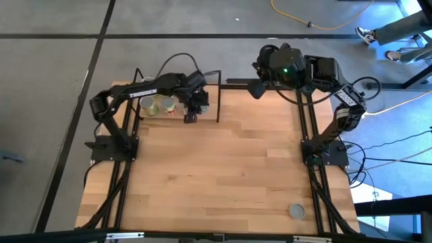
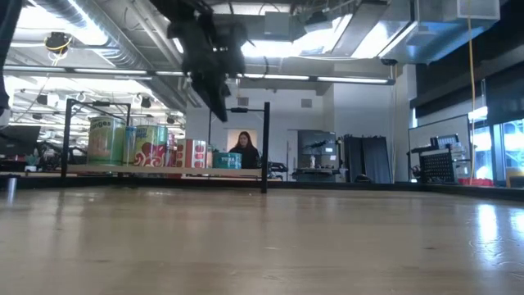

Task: Pick and place cans onto a shelf
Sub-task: Put the canned tuna on the shelf

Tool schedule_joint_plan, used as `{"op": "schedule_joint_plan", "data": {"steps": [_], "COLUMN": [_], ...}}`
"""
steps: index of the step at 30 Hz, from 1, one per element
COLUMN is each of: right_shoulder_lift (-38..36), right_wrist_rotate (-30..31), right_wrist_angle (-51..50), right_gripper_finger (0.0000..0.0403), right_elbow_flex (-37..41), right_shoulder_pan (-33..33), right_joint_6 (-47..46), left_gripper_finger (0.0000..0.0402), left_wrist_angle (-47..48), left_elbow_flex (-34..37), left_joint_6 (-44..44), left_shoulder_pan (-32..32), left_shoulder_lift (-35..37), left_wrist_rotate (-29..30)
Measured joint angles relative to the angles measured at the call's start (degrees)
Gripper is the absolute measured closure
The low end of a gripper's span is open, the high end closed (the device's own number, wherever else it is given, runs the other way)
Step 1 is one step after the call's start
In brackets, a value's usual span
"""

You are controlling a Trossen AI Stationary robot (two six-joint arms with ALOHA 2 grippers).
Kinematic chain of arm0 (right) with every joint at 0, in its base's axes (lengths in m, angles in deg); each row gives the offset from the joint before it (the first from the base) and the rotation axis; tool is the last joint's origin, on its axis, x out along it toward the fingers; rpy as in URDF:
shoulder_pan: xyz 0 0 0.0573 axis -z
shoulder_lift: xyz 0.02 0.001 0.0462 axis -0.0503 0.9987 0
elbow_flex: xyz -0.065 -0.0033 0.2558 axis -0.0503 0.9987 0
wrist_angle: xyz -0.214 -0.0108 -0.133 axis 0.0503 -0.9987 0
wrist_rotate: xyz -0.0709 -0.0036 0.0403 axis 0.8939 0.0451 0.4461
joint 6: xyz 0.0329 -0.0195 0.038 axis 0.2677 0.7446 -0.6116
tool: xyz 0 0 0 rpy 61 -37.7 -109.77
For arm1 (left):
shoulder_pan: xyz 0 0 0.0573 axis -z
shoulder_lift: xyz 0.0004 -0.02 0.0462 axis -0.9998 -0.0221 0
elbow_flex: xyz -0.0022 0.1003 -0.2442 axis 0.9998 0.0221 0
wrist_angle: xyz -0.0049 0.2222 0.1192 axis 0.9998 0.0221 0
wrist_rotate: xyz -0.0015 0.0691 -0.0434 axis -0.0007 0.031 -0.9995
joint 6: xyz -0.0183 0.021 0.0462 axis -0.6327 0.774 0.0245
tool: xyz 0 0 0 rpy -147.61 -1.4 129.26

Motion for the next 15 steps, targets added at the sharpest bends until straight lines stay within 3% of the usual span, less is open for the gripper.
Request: {"op": "schedule_joint_plan", "data": {"steps": [7,15], "right_shoulder_lift": [0.0,0.0], "right_wrist_rotate": [0.1,0.8], "right_wrist_angle": [0.0,0.0], "right_gripper_finger": [0.0402,0.0402], "right_elbow_flex": [0.0,0.0], "right_shoulder_pan": [0.0,0.0], "right_joint_6": [-0.5,0.2], "left_gripper_finger": [0.0343,0.0343], "left_wrist_angle": [-1.7,-2.6], "left_elbow_flex": [0.0,0.0], "left_joint_6": [1.1,1.2], "left_shoulder_pan": [0.0,0.0], "left_shoulder_lift": [-6.8,-10.6], "left_wrist_rotate": [0.9,9.1]}}
